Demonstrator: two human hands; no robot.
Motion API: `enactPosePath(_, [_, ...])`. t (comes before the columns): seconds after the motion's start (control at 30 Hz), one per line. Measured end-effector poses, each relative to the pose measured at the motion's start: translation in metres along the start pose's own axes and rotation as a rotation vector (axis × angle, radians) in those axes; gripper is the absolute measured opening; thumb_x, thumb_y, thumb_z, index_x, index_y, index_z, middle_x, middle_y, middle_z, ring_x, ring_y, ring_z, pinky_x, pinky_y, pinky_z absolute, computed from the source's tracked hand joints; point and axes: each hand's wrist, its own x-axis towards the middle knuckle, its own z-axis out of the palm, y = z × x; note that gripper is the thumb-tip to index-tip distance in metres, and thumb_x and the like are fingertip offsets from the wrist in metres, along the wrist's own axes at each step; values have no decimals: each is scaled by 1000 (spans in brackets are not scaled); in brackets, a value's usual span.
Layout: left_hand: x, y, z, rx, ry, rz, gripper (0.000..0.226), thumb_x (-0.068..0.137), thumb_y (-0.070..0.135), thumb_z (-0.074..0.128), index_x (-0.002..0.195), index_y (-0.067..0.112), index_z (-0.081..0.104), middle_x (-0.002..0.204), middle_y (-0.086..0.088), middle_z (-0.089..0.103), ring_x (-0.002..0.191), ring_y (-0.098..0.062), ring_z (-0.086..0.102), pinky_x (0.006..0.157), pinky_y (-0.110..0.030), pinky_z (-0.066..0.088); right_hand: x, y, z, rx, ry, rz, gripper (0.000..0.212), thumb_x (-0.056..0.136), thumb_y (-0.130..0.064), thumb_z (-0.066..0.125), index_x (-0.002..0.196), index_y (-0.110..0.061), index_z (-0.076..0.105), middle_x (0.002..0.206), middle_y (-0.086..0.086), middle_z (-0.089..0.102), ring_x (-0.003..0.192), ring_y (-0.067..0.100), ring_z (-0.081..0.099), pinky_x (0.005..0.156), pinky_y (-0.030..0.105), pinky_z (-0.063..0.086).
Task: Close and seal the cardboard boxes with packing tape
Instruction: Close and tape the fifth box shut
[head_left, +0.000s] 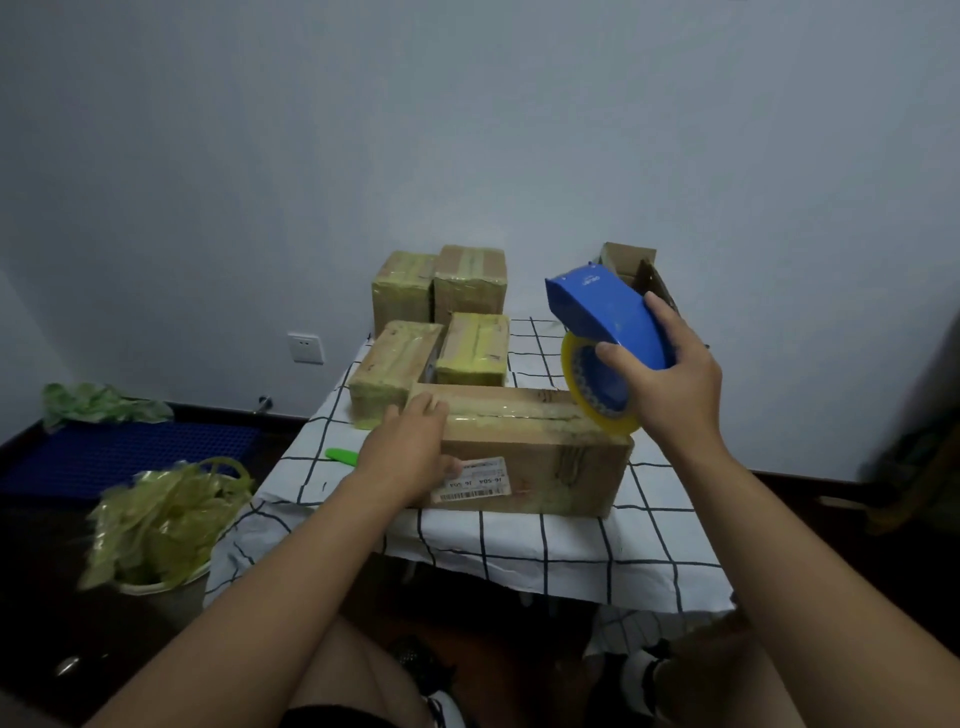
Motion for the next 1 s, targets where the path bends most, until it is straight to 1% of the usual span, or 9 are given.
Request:
enactPosePath(0.17, [-15,23,3,125,305,-27,69,84,76,43,122,20,53,126,-1,56,112,-23,48,78,-33,46,6,-7,-15,45,82,25,82,63,-55,73,140,-34,54,129,-12,57,118,9,55,102,38,49])
enactPosePath(0.27, [-24,51,9,206,422,2,70,87,77,35,115,16,53,116,-3,57,103,-23,51,72,-31,42,5,-9,-24,67,95,20,82,64,-55,73,140,-34,53,130,-11,57,120,9,55,103,40,49])
enactPosePath(0.43, [-40,84,24,101,252,167,65,86,71,44,121,16,53,122,-6,44,118,-25,37,90,-35,40,-1,-4,-39,74,92,16,78,67,-50,76,139,-35,54,125,-13,58,117,8,56,102,38,49])
enactPosePath(0.57, [-33,57,0,174,31,364,71,82,61,60,144,36,37,141,-3,28,136,-27,18,112,-44,19,-2,6,-50,86,91,28,72,75,-37,81,141,-33,53,126,-12,56,116,8,55,102,37,49])
enactPosePath(0.63, [-23,39,-5,180,-37,430,70,89,44,64,149,44,29,154,0,19,144,-28,18,116,-44,22,-4,10,-52,105,87,34,72,74,-38,81,140,-34,53,126,-12,56,115,9,55,102,38,50])
enactPosePath(0.73, [-13,29,6,147,110,507,58,94,29,61,145,46,38,151,-1,37,126,-28,48,93,-40,47,-7,17,-55,136,65,38,74,71,-43,80,140,-35,53,132,-10,56,119,11,55,101,40,50])
enactPosePath(0.8, [-10,40,9,123,225,517,50,91,29,66,139,37,52,129,-7,58,101,-31,63,72,-39,53,-7,21,-58,147,60,33,73,72,-42,80,139,-35,53,135,-10,55,120,12,54,102,41,50])
enactPosePath(0.9, [2,70,12,173,398,534,48,78,32,80,124,27,67,96,-7,67,66,-29,63,51,-31,43,-3,24,-66,153,89,33,71,74,-37,82,139,-33,54,130,-11,56,118,10,54,101,39,50])
enactPosePath(1.0, [13,97,27,184,421,546,46,82,40,75,125,27,65,94,-6,61,69,-28,60,56,-30,34,1,30,-73,169,91,42,69,76,-32,83,139,-33,54,132,-13,56,119,8,55,100,33,50])
